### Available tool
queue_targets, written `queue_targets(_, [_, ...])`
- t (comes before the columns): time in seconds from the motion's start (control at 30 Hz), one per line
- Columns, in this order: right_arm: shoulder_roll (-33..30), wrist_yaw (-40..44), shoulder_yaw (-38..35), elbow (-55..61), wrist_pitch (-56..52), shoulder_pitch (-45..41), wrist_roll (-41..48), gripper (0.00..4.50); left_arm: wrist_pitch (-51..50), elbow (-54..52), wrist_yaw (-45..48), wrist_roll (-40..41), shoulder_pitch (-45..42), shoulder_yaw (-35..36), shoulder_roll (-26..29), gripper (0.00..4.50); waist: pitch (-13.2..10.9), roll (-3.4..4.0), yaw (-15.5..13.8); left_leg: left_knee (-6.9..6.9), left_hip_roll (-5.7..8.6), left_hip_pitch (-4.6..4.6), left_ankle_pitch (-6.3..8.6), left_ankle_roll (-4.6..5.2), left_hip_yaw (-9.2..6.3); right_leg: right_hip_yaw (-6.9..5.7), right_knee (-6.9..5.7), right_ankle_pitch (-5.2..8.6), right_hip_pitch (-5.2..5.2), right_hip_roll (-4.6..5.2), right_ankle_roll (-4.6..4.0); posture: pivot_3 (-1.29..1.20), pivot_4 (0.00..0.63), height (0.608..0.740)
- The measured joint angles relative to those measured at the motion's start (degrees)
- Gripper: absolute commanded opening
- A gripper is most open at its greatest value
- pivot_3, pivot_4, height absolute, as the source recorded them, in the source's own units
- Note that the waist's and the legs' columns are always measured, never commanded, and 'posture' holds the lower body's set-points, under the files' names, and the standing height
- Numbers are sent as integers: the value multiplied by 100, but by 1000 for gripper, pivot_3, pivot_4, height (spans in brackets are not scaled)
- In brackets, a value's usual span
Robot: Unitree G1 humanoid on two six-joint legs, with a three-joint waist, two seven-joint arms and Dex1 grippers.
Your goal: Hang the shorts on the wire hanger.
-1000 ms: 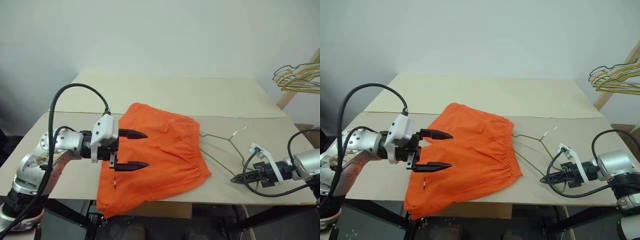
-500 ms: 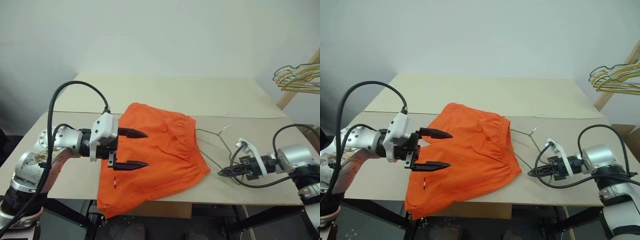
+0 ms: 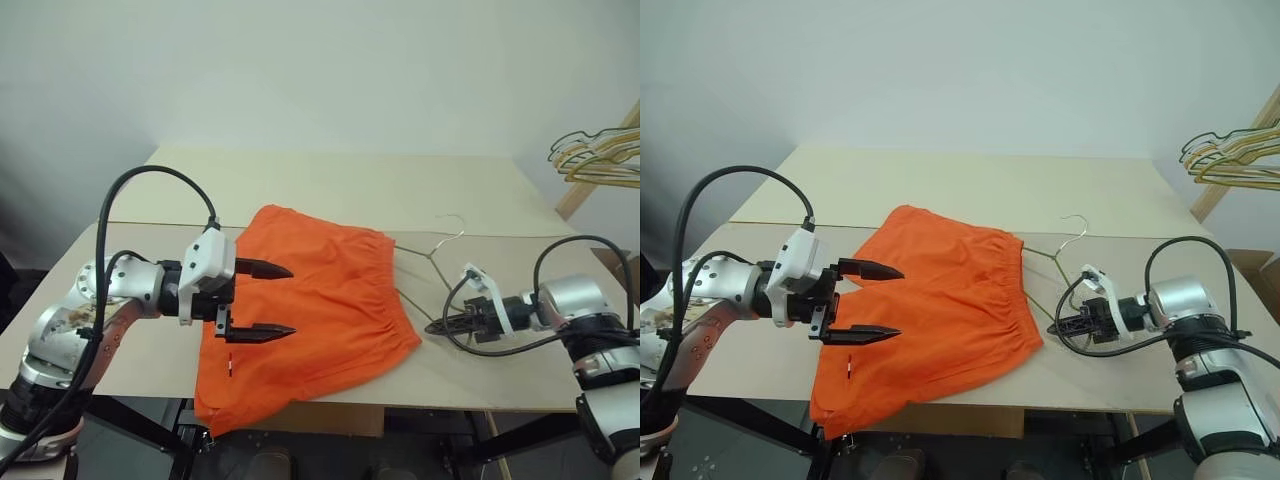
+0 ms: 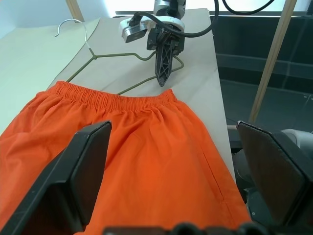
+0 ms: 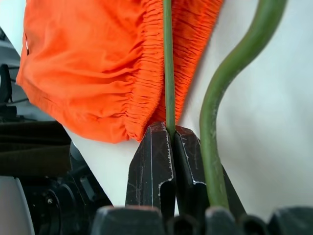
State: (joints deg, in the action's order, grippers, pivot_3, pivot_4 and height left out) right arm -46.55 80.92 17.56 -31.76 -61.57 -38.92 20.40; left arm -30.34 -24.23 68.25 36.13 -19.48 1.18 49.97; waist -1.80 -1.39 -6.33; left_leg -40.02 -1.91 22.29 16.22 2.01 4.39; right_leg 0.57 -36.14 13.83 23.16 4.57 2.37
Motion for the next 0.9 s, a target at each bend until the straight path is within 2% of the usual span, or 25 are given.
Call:
queue_targets(0.13, [167,226,186,-170,13,-84,-23,0,3,32,29,-4,-61,-16,-3,4471,0,0,13,-1,-2,-2,0,0,2,0,-1,-2,-1,-4,-4,202,0,740])
queue_targets(0.3, [664,-27,196,-1067,250,-537,-367,0,5,34,51,-6,-128,-30,-8,4471,1,1,73,4,-5,-2,-3,-5,4,3,-1,-4,4,-9,-8,220,0,740])
queue_targets(0.47, [768,14,153,-1290,285,-660,-444,0,5,19,47,-3,-64,-11,13,4471,1,1,60,3,-5,1,-4,-7,4,3,1,-5,3,-8,-7,237,0,740])
queue_targets(0.63, [789,-318,-517,-1276,558,-628,-385,0,5,-6,38,-2,13,-1,36,4471,1,1,26,4,-5,0,-4,-7,4,3,0,-5,3,-8,-7,227,0,740])
queue_targets(0.77, [832,-784,-1087,-831,811,-407,-272,0,8,0,44,-6,6,-3,36,4471,1,2,-2,5,-6,1,-4,-7,5,3,0,-5,5,-8,-7,209,0,740])
queue_targets(0.9, [637,-955,-1090,519,1047,58,-312,0,45,96,93,-39,-134,-20,34,4471,1,3,-8,4,-6,4,-4,-7,6,3,-1,-5,8,-8,-7,173,0,740])
